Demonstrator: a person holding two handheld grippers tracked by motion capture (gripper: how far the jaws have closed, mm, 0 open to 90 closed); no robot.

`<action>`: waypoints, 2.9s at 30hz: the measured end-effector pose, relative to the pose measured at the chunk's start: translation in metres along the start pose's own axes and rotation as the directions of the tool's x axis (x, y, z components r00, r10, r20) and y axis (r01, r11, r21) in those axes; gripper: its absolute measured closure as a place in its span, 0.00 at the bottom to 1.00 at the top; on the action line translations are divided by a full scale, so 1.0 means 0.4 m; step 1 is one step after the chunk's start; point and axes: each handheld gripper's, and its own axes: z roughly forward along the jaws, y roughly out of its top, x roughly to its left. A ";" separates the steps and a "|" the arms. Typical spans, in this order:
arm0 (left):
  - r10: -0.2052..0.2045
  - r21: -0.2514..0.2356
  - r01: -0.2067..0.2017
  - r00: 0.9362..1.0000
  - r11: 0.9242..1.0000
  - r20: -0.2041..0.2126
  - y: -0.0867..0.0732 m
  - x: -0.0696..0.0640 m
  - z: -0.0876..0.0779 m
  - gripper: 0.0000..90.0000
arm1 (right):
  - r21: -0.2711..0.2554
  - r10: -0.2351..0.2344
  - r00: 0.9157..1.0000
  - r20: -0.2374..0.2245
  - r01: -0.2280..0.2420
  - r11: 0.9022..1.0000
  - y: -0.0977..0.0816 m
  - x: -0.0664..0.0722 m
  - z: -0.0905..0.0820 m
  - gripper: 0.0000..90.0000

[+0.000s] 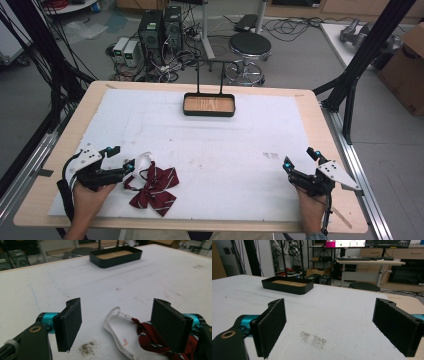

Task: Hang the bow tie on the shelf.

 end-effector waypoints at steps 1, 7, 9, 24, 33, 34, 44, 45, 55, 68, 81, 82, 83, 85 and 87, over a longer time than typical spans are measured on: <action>0.008 0.009 -0.008 0.999 1.000 0.035 -0.001 -0.002 0.004 0.31 | 0.001 0.001 1.000 0.000 -0.001 1.000 0.000 0.000 0.000 0.12; 0.043 0.059 -0.052 0.988 0.997 0.147 -0.006 -0.017 0.026 0.32 | 0.003 0.001 1.000 0.001 -0.001 1.000 0.000 0.000 0.001 0.12; 0.046 0.079 -0.061 0.983 0.995 0.180 -0.009 -0.023 0.033 0.32 | 0.003 0.002 1.000 0.001 -0.002 1.000 0.000 -0.001 0.001 0.12; 0.039 0.234 -0.116 0.950 0.965 0.311 -0.026 -0.051 0.071 0.40 | 0.003 0.003 1.000 -0.001 -0.003 1.000 0.000 -0.001 0.001 0.12; 0.039 0.274 -0.136 0.942 0.952 0.332 -0.030 -0.058 0.083 0.40 | 0.002 0.001 1.000 0.001 -0.001 1.000 0.000 -0.001 0.001 0.12; 0.041 0.277 -0.140 0.942 0.951 0.333 -0.030 -0.060 0.084 0.41 | 0.003 0.002 1.000 0.001 -0.002 1.000 0.000 0.000 0.001 0.12; 0.070 0.309 -0.183 0.937 0.933 0.343 -0.032 -0.070 0.091 0.46 | 0.005 0.004 1.000 0.001 -0.004 1.000 0.000 0.000 0.001 0.12; 0.072 0.309 -0.185 0.937 0.933 0.342 -0.032 -0.071 0.092 0.47 | 0.005 0.004 1.000 0.001 -0.004 1.000 0.000 0.001 0.001 0.12; 0.081 0.302 -0.197 0.931 0.933 0.356 -0.034 -0.072 0.088 0.62 | 0.002 -0.003 1.000 0.001 0.003 1.000 0.000 0.000 0.001 0.12; 0.137 0.289 -0.243 0.930 0.926 0.340 -0.025 -0.088 0.082 0.80 | 0.004 -0.002 1.000 -0.001 0.002 1.000 0.000 0.000 0.001 0.12; 0.128 0.184 -0.183 0.953 0.966 0.274 0.021 -0.083 0.073 0.82 | 0.006 -0.002 1.000 0.000 0.002 1.000 0.000 0.001 0.002 0.12; 0.127 0.176 -0.179 0.955 0.968 0.268 0.026 -0.082 0.072 0.82 | 0.007 -0.002 1.000 0.001 0.002 1.000 0.000 0.001 0.002 0.12; 0.127 0.171 -0.176 0.956 0.969 0.266 0.031 -0.081 0.071 0.82 | 0.007 -0.002 1.000 0.000 0.002 1.000 -0.001 0.001 0.002 0.12; 0.123 0.153 -0.167 0.958 0.974 0.259 0.046 -0.078 0.069 0.82 | 0.007 -0.003 1.000 0.001 0.003 1.000 -0.001 0.001 0.002 0.12; 0.117 0.134 -0.155 0.961 0.979 0.251 0.058 -0.074 0.066 0.82 | 0.006 -0.001 1.000 0.000 0.001 1.000 0.000 0.001 0.002 0.12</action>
